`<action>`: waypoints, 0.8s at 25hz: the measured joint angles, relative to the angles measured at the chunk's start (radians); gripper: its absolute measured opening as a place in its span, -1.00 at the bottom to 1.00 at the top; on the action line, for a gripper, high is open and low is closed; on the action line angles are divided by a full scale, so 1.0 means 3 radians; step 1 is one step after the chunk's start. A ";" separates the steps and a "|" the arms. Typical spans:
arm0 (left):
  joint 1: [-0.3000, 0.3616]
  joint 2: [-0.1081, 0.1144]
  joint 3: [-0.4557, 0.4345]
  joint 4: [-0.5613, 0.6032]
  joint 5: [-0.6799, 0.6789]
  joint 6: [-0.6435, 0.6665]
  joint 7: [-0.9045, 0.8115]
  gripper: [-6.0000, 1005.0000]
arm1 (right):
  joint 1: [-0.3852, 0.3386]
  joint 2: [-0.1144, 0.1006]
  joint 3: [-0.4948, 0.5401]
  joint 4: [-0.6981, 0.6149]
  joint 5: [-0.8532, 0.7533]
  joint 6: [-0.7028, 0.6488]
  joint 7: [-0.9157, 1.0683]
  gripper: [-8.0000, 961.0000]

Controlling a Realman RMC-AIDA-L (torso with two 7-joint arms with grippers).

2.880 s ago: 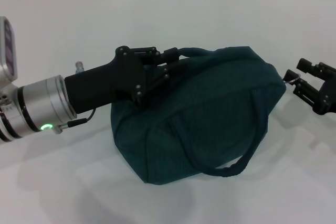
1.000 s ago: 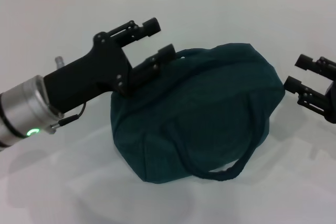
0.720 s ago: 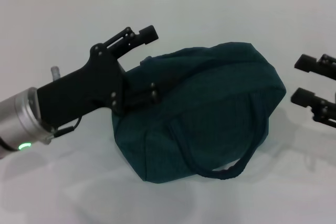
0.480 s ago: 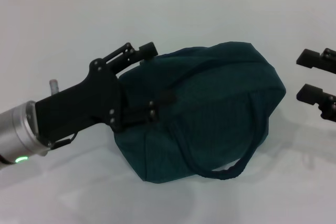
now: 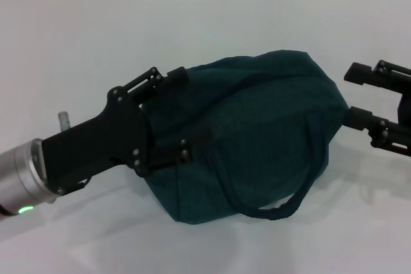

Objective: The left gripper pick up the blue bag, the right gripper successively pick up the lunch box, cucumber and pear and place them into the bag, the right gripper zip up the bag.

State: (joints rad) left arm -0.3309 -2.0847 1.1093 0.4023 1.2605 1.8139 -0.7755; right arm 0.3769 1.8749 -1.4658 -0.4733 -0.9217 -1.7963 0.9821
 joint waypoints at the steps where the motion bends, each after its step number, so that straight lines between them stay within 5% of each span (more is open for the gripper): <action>1: 0.0002 -0.0002 0.0000 -0.0004 0.0001 0.0000 0.0012 0.70 | 0.0000 0.0024 0.0061 -0.0010 -0.0075 0.0006 0.0000 0.32; 7: 0.0007 -0.0005 -0.0001 -0.0009 0.0003 0.0002 0.0025 0.70 | -0.0001 0.0123 0.0236 -0.0165 -0.0373 0.0113 0.0014 0.32; 20: 0.0009 -0.0001 -0.0001 -0.0012 0.0014 0.0002 0.0056 0.70 | 0.0002 0.0180 0.0243 -0.0187 -0.0420 0.0163 -0.0007 0.32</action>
State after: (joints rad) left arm -0.3282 -2.0849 1.1090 0.3988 1.2648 1.8145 -0.7586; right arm 0.3774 1.9288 -1.3928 -0.5293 -1.0478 -1.7474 0.9802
